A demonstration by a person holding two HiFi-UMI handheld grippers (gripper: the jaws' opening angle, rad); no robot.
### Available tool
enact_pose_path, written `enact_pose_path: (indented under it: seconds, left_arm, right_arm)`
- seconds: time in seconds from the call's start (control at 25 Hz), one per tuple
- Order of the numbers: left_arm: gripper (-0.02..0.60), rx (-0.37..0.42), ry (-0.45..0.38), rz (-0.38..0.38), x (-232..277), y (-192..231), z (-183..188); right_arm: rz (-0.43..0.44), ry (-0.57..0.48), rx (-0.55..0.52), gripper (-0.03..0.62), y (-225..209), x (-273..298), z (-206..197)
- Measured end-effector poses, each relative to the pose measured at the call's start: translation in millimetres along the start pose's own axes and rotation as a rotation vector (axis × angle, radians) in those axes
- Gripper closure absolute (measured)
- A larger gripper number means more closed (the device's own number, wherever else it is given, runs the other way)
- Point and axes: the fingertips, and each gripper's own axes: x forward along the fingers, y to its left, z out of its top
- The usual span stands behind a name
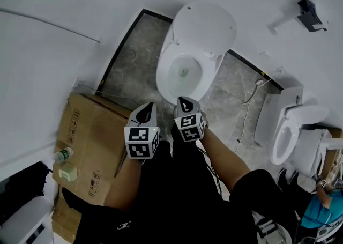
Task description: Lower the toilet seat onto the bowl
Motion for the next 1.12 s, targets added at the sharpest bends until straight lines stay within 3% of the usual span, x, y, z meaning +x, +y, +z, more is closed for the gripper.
enact_pose_path:
  seconds: [0.24,0.56,0.84,1.12]
  left_arm:
    - [0.574,-0.023,-0.066,0.021,-30.1,0.8,27.5]
    - [0.574,0.019,-0.184,0.031,-66.7,-2.3,91.6]
    - [0.574,0.104,-0.297,0.018,-108.5,-9.6,142.1]
    - [0.574,0.134,-0.394,0.012,-137.8,-12.0,179.9]
  right_arm:
    - [-0.077,-0.218,0.092,0.588,-8.7,-68.8,81.4]
    - [-0.132,-0.430,0.178,0.588,-10.7,-142.9,167.8]
    - [-0.152,-0.544,0.196,0.588,1.3,-192.1,221.7]
    - [-0.166,-0.584,0.200,0.588,8.0,-214.1,241.8]
